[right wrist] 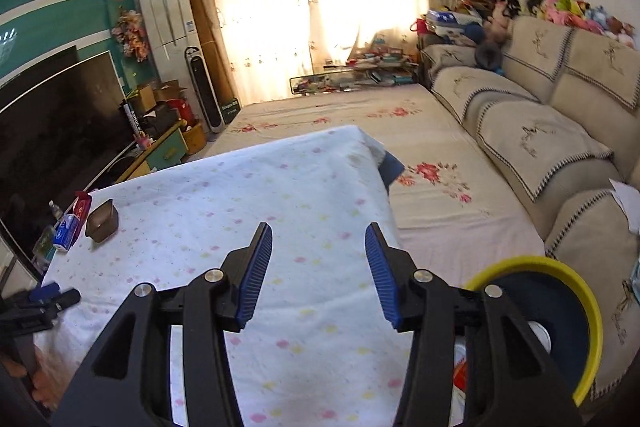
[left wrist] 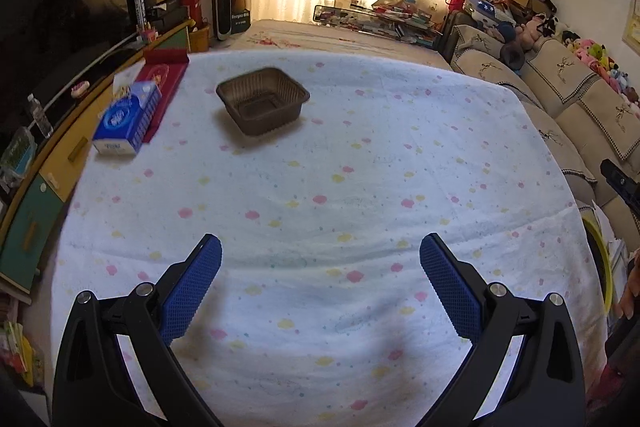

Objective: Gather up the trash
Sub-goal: 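Grasp the brown plastic tray by its rim with the left gripper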

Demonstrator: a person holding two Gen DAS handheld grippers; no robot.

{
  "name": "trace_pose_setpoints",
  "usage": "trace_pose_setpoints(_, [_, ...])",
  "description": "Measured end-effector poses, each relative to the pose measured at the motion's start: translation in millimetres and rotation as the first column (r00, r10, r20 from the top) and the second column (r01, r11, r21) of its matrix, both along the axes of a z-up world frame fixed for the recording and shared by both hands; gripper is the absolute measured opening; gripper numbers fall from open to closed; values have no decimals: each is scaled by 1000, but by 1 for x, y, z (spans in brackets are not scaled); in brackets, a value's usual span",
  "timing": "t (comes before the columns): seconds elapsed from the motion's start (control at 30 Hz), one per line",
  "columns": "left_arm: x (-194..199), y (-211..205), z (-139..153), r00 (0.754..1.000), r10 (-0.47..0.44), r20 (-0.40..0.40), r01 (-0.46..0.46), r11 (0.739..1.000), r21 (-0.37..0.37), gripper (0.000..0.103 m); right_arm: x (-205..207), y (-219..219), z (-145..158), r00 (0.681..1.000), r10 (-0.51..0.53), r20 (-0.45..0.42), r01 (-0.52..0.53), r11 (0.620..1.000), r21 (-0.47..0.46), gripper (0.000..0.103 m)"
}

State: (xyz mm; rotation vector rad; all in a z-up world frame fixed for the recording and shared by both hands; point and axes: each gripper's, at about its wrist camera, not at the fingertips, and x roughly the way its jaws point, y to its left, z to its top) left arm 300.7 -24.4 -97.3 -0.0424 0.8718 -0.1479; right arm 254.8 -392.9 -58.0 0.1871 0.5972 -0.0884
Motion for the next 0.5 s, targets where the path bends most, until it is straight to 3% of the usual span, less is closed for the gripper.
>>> trace_pose_setpoints(0.2, [43, 1, 27, 997, 1, 75, -8, 996, 92, 98, 11, -5, -17, 999, 21, -45, -19, 999, 38, 47])
trace_pose_setpoints(0.5, [115, -6, -2, 1000, -8, -20, 11, 991, 136, 81, 12, 7, -23, 995, 71, -68, -67, 996, 58, 50])
